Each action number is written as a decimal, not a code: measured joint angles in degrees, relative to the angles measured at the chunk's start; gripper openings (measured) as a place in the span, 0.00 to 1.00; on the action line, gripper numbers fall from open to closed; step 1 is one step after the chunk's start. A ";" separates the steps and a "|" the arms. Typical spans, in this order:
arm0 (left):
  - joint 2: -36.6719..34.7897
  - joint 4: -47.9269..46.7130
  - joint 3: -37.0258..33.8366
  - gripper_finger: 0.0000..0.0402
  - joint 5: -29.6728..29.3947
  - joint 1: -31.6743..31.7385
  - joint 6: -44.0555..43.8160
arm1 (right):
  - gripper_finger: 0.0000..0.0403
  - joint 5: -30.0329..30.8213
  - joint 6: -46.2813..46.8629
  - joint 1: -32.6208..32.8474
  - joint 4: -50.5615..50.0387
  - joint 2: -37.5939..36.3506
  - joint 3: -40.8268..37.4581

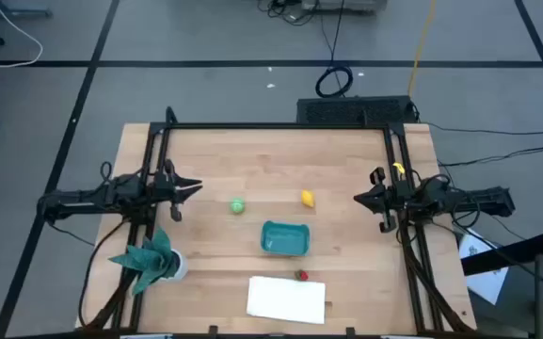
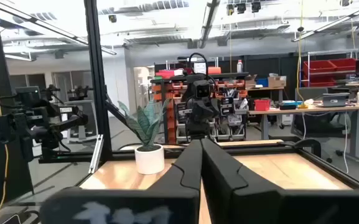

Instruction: Pick and placing Produce into tupperware

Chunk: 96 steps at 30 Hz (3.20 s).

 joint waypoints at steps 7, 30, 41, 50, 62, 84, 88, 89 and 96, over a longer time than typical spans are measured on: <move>0.00 0.00 -0.01 0.18 0.00 0.01 0.00 | 0.00 0.00 0.00 0.00 0.00 -0.01 -0.02; 0.00 -0.01 -0.02 0.18 0.00 0.02 0.00 | 0.00 0.00 0.00 0.00 0.00 0.01 0.00; -0.02 0.00 -0.02 0.18 0.00 0.02 0.00 | 0.00 0.00 0.00 0.00 0.00 0.00 -0.02; -0.02 0.00 -0.02 0.18 0.00 0.02 0.00 | 0.00 0.00 0.00 0.00 0.00 0.01 -0.02; 0.00 0.00 0.00 0.18 0.02 0.02 0.00 | 0.00 0.00 -0.01 0.00 0.00 0.01 0.00; -0.01 0.33 -0.01 0.18 0.01 0.01 0.00 | 0.00 0.00 0.00 0.00 0.00 0.01 -0.01; -0.01 2.04 0.00 0.18 0.04 0.00 -0.89 | 0.00 0.00 0.00 0.00 0.00 -0.01 0.00; -0.02 2.53 0.00 0.18 0.02 0.01 -1.66 | 0.00 -0.02 0.00 0.00 0.00 -0.01 0.00; 0.00 4.24 0.00 0.18 0.06 0.01 -2.94 | 0.00 0.00 0.00 0.00 0.04 -0.01 -0.01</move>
